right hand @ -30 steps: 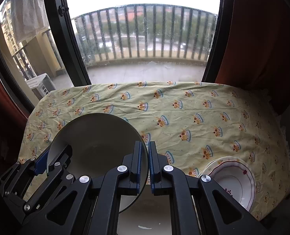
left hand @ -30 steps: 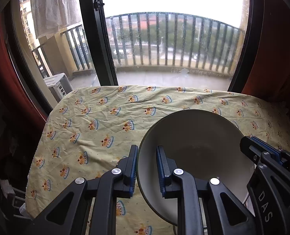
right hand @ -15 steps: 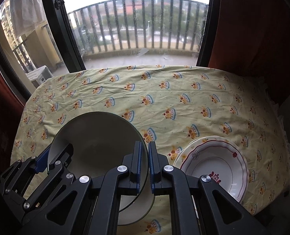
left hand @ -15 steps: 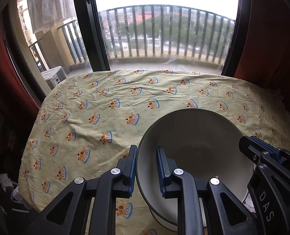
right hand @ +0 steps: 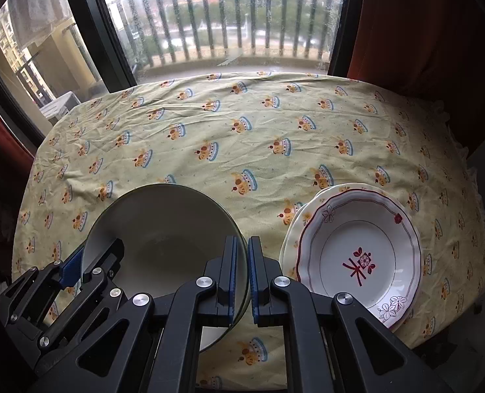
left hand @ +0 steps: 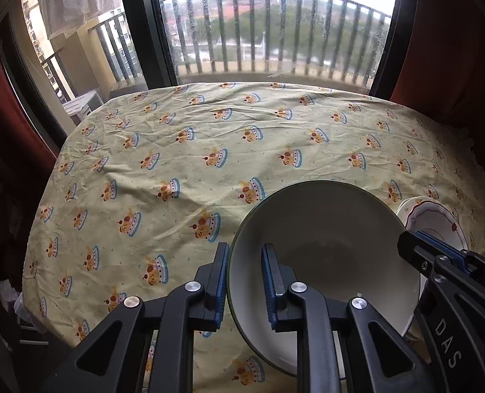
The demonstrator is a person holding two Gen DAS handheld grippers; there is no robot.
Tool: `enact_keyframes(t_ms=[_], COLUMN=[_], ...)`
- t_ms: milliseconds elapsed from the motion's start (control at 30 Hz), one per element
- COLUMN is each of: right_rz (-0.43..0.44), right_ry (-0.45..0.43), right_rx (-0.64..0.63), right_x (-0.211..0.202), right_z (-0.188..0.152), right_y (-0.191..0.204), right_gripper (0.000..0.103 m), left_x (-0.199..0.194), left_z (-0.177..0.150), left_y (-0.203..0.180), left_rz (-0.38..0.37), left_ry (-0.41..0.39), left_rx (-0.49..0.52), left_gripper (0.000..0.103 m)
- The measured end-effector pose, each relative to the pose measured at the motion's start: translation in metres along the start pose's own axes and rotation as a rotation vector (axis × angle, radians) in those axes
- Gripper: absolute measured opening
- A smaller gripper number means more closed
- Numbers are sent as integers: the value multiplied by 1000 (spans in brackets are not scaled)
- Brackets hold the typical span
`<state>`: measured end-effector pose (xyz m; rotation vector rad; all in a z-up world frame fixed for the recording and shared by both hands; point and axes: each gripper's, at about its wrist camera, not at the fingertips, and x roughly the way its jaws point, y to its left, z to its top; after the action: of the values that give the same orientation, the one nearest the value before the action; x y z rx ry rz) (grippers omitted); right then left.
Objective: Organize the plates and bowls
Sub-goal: 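Carry the nested cream bowls with both grippers toward the plate stack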
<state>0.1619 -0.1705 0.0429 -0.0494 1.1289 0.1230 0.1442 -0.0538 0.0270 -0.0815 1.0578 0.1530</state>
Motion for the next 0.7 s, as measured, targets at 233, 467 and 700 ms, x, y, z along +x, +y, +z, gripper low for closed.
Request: enact_keyframes(t_ms=[233, 467, 700], right_rz=[-34, -51, -45], right_ry=[28, 45, 25], right_rx=[10, 35, -3], right_x=[12, 21, 23], right_z=[-6, -4, -2], right_y=[3, -2, 0], right_gripper=[11, 11, 13], left_x=[15, 25, 26], left_z=[-5, -3, -1], left_y=[0, -6, -10], left_rz=[-18, -24, -4], left_ry=[43, 66, 49], left_rx=[20, 50, 62], left_gripper=[16, 17, 17])
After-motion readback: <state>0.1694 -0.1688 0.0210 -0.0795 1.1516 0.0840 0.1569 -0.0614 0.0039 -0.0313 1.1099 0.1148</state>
